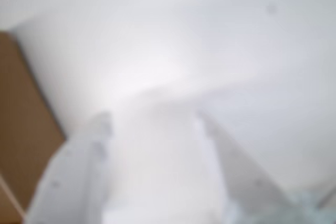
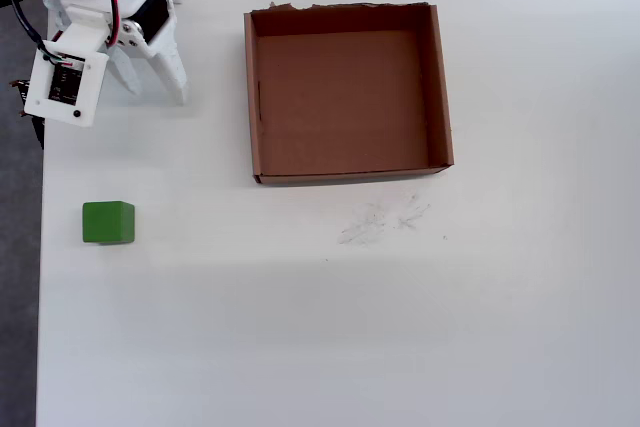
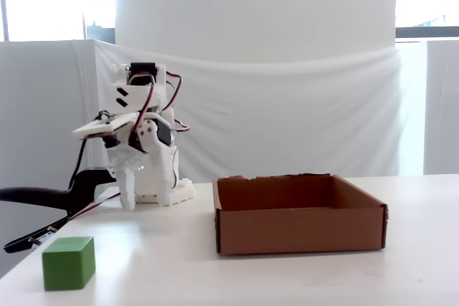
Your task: Grasp a green cube and put it in a box.
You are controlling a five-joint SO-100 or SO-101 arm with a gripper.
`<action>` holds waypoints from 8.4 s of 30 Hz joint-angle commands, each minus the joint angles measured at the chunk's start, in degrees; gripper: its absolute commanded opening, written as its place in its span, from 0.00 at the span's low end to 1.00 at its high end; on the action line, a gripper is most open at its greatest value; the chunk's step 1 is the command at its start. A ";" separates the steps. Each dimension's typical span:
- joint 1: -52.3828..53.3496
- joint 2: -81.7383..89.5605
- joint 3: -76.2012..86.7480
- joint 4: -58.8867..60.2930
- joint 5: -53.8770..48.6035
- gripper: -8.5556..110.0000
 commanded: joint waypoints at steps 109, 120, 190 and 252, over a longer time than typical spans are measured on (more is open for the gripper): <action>0.26 -0.53 -0.26 0.44 0.26 0.25; 0.26 -0.53 -0.26 0.44 0.26 0.25; 11.69 -83.76 -72.51 -8.09 -24.17 0.39; 10.11 -103.54 -69.61 -24.87 -29.44 0.19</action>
